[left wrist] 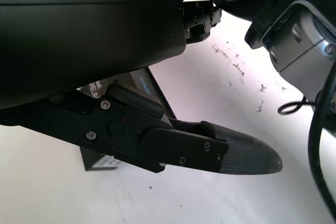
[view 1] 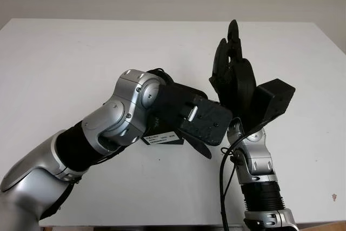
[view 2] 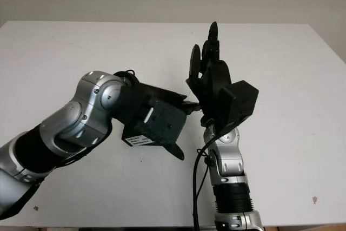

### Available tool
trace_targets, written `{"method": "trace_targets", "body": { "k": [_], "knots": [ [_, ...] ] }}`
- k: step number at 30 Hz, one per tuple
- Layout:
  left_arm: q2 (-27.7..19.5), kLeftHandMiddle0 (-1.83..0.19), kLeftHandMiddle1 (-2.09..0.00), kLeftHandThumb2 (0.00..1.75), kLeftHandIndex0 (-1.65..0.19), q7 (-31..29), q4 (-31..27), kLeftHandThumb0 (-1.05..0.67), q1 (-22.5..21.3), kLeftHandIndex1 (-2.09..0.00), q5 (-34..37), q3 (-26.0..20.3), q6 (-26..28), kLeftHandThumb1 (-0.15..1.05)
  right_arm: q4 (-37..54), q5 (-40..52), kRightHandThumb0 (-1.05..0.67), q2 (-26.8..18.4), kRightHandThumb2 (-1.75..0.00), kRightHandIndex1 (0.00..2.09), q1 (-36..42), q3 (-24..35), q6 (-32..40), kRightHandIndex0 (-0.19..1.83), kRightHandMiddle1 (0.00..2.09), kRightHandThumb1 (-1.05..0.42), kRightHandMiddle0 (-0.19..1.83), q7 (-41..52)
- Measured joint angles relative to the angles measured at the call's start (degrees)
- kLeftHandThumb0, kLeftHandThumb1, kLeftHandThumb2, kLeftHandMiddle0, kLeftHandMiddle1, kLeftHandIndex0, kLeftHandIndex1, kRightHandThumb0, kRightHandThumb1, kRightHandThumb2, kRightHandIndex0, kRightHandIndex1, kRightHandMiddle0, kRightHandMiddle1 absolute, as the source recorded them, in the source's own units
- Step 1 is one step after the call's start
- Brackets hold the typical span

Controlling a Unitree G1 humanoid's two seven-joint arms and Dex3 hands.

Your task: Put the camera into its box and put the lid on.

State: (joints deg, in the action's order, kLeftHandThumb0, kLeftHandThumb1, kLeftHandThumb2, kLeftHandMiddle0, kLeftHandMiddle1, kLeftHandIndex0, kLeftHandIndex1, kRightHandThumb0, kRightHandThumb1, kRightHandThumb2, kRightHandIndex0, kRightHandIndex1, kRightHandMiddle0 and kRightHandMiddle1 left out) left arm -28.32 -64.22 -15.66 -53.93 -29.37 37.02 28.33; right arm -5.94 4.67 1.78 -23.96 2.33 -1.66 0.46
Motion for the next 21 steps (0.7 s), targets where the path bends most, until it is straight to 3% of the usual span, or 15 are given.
{"method": "trace_targets", "body": {
  "k": [3, 5, 7, 8, 9, 11, 13, 15, 16, 17, 18, 20, 21],
  "knots": [
    [-0.81, 0.19, 0.00, 0.18, 0.17, 3.98, -1.46, -0.91, 2.14, -0.02, 3.32, -6.31, -2.95, 1.05, 0.04, 0.10, -0.75, -0.11, -0.69, 0.00, -0.28, 0.22, -0.46, -0.19, 0.00, -1.05, -0.19, -0.02],
    [0.36, 0.02, -0.08, 0.10, 0.02, 7.61, -3.05, -0.78, 3.68, -0.10, 6.01, -11.64, -0.59, 1.04, 0.03, 0.09, -0.74, -0.10, -0.69, 0.00, -0.37, 0.39, -0.61, -0.19, 0.00, -1.05, -0.19, -0.19],
    [2.71, -0.32, -0.26, 0.06, -0.22, 16.17, -4.42, -0.63, 7.21, -0.24, 7.50, -17.84, -0.35, 1.00, 0.24, 0.14, -0.75, -0.13, -0.69, 0.00, -0.87, 0.52, -0.80, -0.19, 0.00, -1.05, -0.19, -0.24],
    [4.43, -0.39, -0.32, 0.06, -0.28, 20.48, -5.33, -0.58, 8.84, -0.31, 8.11, -20.32, -1.25, 0.99, 0.19, 0.17, -0.75, -0.22, -0.69, 0.00, -1.03, 0.62, -0.79, -0.19, 0.00, -1.05, -0.19, -0.22],
    [5.78, -0.39, -0.50, 0.06, -0.27, 24.27, -5.86, -0.55, 9.99, -0.46, 8.95, -22.51, -2.93, 0.98, -0.08, 0.19, -0.75, -0.24, -0.69, 0.00, -1.03, 0.68, -0.76, -0.19, 0.00, -1.05, -0.19, -0.21],
    [6.44, -0.19, -0.98, 0.05, -0.12, 29.45, -5.87, -0.53, 10.93, -0.87, 9.97, -25.56, -7.94, 0.99, -1.03, 0.31, -0.75, -0.10, -0.68, 0.00, -0.85, 0.53, -0.71, -0.19, 0.00, -1.05, -0.19, 0.07],
    [5.65, -0.04, -1.13, 0.05, -0.03, 32.08, -4.44, -0.53, 11.81, -1.01, 11.23, -28.14, -12.49, 0.96, -1.79, 0.54, -0.75, -0.14, -0.68, 0.00, -0.77, 0.64, -0.73, -0.19, 0.00, -1.05, -0.19, 0.51],
    [4.11, 0.08, -1.01, 0.05, 0.06, 32.34, -2.31, -0.57, 13.22, -0.95, 13.02, -30.15, -14.50, 0.95, -1.91, 0.85, -0.75, -0.28, -0.67, 0.00, -0.78, 1.10, -0.72, -0.19, 0.00, -1.05, -0.19, 0.91],
    [3.16, 0.09, -0.86, 0.05, 0.09, 32.13, -1.13, -0.59, 14.09, -0.88, 13.93, -31.02, -14.75, 0.94, -1.90, 1.09, -0.75, -0.53, -0.67, 0.00, -0.79, 1.46, -0.71, -0.19, 0.00, -1.05, -0.19, 1.13],
    [2.12, 0.06, -0.53, 0.05, 0.11, 31.73, -0.08, -0.64, 14.82, -0.72, 14.45, -31.59, -14.99, 0.96, -1.91, 1.49, -0.75, -0.88, -0.67, 0.00, -0.83, 1.81, -0.67, -0.19, 0.00, -1.05, -0.19, 1.45],
    [0.80, 0.03, -0.33, 0.05, 0.10, 31.22, 1.23, -0.67, 15.47, -0.59, 14.75, -31.87, -15.95, 0.98, -1.93, 2.13, -0.76, -1.31, -0.67, 0.00, -0.95, 2.41, -0.57, -0.19, 0.00, -1.05, -0.19, 1.87],
    [-2.78, 0.08, -0.11, 0.06, 0.15, 28.59, 4.28, -0.80, 16.08, -0.25, 15.94, -32.23, -18.08, 1.02, -1.97, 3.70, -0.77, -1.81, -0.66, 0.00, -1.75, 3.68, 0.25, -0.19, 0.00, -1.05, -0.19, 2.51],
    [-4.26, 0.10, -0.07, 0.05, 0.17, 27.38, 5.61, -0.82, 16.22, -0.19, 16.48, -32.41, -18.83, 1.03, -1.98, 4.53, -0.77, -2.16, -0.66, 0.00, -2.18, 4.23, 0.60, -0.19, 0.00, -1.05, -0.19, 2.77]
  ]
}}
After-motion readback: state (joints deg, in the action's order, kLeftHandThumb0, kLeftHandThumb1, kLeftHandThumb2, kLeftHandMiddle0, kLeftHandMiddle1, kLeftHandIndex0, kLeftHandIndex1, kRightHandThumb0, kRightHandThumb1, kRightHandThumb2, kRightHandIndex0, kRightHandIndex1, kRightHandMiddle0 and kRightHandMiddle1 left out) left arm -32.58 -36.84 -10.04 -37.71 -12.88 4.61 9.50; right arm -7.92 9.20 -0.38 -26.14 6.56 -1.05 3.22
